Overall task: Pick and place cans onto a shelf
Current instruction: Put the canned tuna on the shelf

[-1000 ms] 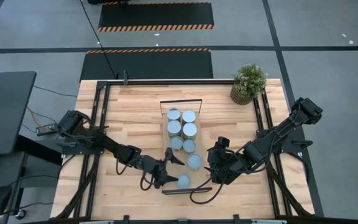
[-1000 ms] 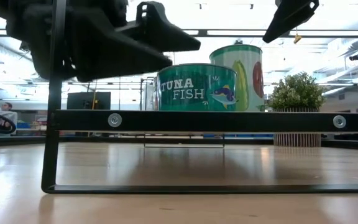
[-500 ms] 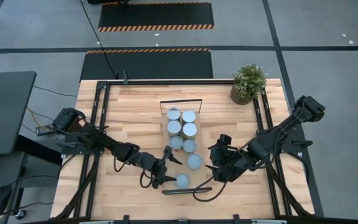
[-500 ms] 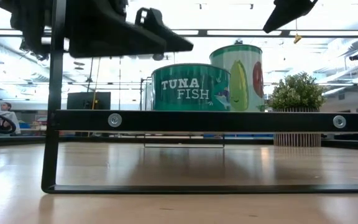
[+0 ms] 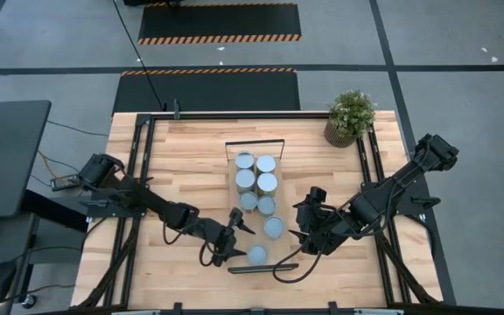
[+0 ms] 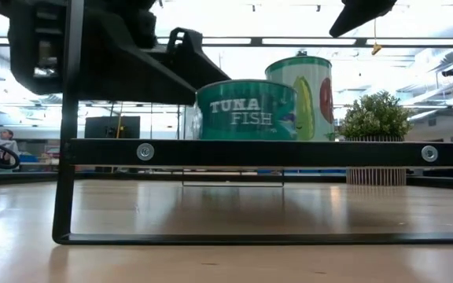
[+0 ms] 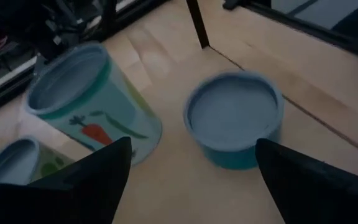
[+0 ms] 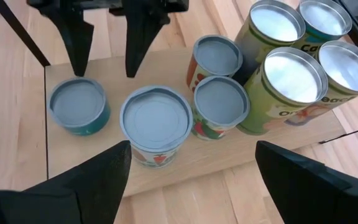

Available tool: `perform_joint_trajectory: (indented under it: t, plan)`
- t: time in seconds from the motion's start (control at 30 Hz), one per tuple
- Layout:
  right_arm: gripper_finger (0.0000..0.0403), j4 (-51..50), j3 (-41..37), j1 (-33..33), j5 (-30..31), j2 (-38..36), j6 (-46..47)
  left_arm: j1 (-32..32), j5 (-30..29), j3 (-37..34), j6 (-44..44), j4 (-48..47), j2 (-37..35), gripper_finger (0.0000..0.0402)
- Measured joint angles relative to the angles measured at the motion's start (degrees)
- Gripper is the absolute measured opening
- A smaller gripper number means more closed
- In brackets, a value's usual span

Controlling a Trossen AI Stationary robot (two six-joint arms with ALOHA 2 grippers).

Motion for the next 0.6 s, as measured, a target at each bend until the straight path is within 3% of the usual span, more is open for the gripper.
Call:
perform_joint_trajectory:
  t: [0.33, 0.6]
  plan:
    - [0.0352, 0.0, 0.0, 0.0, 0.1, 0.0, 0.0, 0.0, -6.6, 0.0, -0.2, 6.7, 3.4, 0.0348]
    - [0.0352, 0.1, 0.0, 0.1, -0.2, 0.0, 0.5, -0.9, -7.2, 0.0, -4.4, 6.8, 3.4, 0.0348]
